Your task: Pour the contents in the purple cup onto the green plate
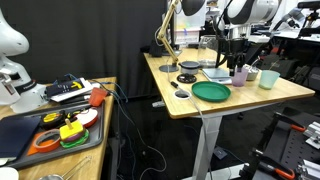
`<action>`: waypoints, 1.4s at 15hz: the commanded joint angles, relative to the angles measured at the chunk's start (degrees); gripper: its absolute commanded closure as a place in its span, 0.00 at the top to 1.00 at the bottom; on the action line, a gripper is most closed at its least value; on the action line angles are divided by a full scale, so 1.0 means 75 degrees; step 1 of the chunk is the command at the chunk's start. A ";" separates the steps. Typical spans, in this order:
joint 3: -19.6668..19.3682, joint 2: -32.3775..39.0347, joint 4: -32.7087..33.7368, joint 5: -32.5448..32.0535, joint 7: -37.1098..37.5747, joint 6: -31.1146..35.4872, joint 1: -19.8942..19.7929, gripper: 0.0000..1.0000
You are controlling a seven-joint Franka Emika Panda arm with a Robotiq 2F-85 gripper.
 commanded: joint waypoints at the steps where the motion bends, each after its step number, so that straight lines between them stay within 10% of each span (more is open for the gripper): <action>1: 0.0199 -0.0063 0.0247 -0.0417 0.0665 -0.0296 0.0129 0.54; 11: 0.0627 -0.0931 -0.0117 -0.1027 0.1628 0.0307 0.0650 0.54; 21: 0.0658 -0.0799 -0.0244 -0.2279 0.5425 0.3192 0.0926 0.54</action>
